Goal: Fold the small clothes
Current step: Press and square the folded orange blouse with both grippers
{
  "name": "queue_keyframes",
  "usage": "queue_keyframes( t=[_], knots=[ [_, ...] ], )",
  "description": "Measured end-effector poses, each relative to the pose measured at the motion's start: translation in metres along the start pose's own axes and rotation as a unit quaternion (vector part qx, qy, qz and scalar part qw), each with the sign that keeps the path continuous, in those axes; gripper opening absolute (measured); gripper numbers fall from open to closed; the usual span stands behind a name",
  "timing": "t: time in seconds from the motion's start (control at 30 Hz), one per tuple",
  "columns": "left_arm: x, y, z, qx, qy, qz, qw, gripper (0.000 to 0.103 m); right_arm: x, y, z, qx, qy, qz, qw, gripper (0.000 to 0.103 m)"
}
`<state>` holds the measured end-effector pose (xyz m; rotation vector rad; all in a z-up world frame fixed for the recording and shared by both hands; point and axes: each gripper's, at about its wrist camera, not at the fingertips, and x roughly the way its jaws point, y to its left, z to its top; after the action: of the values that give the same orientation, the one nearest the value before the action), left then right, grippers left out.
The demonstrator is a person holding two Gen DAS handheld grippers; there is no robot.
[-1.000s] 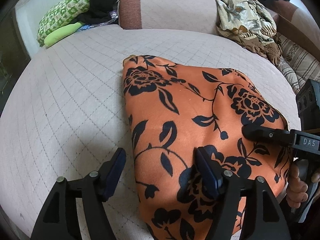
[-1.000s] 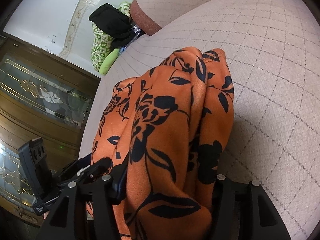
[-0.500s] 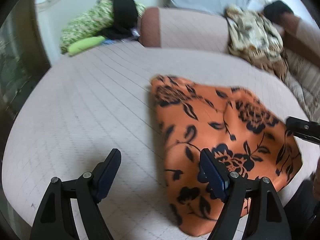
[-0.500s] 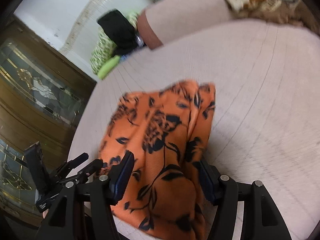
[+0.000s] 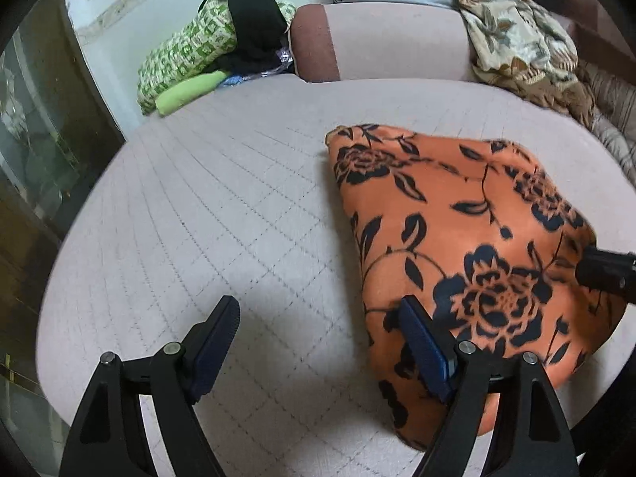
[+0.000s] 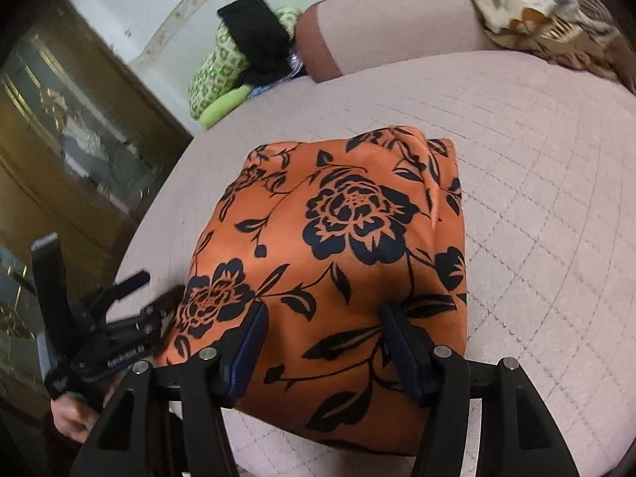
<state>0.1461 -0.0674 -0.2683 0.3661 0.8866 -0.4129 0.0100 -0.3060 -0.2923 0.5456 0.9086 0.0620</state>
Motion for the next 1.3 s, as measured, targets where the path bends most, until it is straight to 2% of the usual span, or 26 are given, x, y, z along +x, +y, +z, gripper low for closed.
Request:
queue_keyframes(
  t=[0.07, 0.1, 0.23, 0.3, 0.33, 0.47, 0.5, 0.53, 0.57, 0.67, 0.77, 0.83, 0.9, 1.0, 1.1, 1.13, 1.2, 1.23, 1.3],
  knots=[
    [-0.005, 0.006, 0.011, -0.017, -0.006, -0.011, 0.9998, 0.082, -0.005, 0.000, 0.012, 0.007, 0.002, 0.014, 1.000, 0.063],
    [-0.006, 0.007, 0.020, -0.022, -0.015, -0.015, 0.9995, 0.082, -0.009, -0.002, 0.023, 0.015, -0.012, 0.026, 0.999, 0.063],
    [0.008, 0.010, 0.066, -0.029, -0.027, -0.008, 0.9992, 0.083, -0.002, -0.007, 0.062, 0.037, -0.040, 0.034, 0.998, 0.063],
    [0.028, 0.005, 0.086, -0.019, -0.011, 0.002, 0.9998, 0.083, 0.015, -0.015, 0.086, 0.067, -0.043, 0.039, 0.996, 0.063],
    [0.043, 0.002, 0.096, -0.012, 0.010, 0.006, 0.9999, 0.083, 0.024, -0.019, 0.095, 0.084, -0.036, 0.039, 0.995, 0.063],
    [0.093, -0.005, 0.111, -0.016, 0.060, 0.011, 0.9980, 0.083, 0.070, -0.041, 0.114, 0.152, -0.008, 0.037, 0.988, 0.055],
    [0.103, -0.008, 0.108, -0.011, 0.073, 0.014, 0.9972, 0.083, 0.085, -0.050, 0.115, 0.167, 0.011, 0.021, 0.986, 0.054],
    [0.114, -0.012, 0.103, -0.004, 0.086, 0.020, 0.9961, 0.083, 0.098, -0.056, 0.113, 0.179, 0.024, 0.009, 0.984, 0.046],
    [0.116, -0.015, 0.099, -0.002, 0.086, 0.023, 0.9960, 0.083, 0.101, -0.058, 0.111, 0.182, 0.021, 0.005, 0.983, 0.039],
    [0.106, -0.017, 0.093, -0.001, 0.060, 0.029, 0.9978, 0.083, 0.093, -0.054, 0.112, 0.172, 0.016, 0.007, 0.985, 0.038],
    [0.075, -0.016, 0.089, -0.006, 0.029, 0.044, 0.9986, 0.083, 0.073, -0.047, 0.109, 0.159, 0.010, -0.002, 0.987, 0.040],
    [0.043, -0.018, 0.080, -0.015, 0.000, 0.055, 0.9984, 0.083, 0.051, -0.033, 0.101, 0.125, -0.008, -0.001, 0.992, 0.039],
    [0.013, -0.021, 0.061, -0.017, -0.020, 0.059, 0.9979, 0.090, 0.027, -0.019, 0.084, 0.079, -0.023, -0.017, 0.996, 0.039],
    [-0.007, -0.026, 0.029, -0.018, -0.014, 0.067, 0.9975, 0.092, -0.001, 0.002, 0.047, 0.020, -0.024, -0.026, 0.999, 0.039],
    [0.003, -0.037, -0.007, -0.016, 0.025, 0.069, 0.9972, 0.092, 0.004, -0.002, 0.012, 0.018, 0.014, -0.027, 0.999, 0.044],
    [0.006, -0.040, -0.014, -0.015, 0.022, 0.072, 0.9971, 0.092, 0.009, -0.006, -0.003, 0.015, 0.018, -0.033, 0.999, 0.046],
    [-0.005, -0.044, -0.014, -0.007, 0.008, 0.087, 0.9961, 0.092, 0.006, -0.001, -0.009, -0.008, -0.007, -0.047, 0.999, 0.046],
    [-0.015, -0.045, -0.010, -0.004, 0.005, 0.094, 0.9955, 0.092, 0.002, 0.004, -0.009, -0.018, -0.003, -0.058, 0.998, 0.046],
    [-0.043, -0.045, -0.007, -0.013, -0.030, 0.101, 0.9944, 0.092, -0.011, 0.013, -0.002, -0.023, 0.001, -0.059, 0.998, 0.046]
  ],
)
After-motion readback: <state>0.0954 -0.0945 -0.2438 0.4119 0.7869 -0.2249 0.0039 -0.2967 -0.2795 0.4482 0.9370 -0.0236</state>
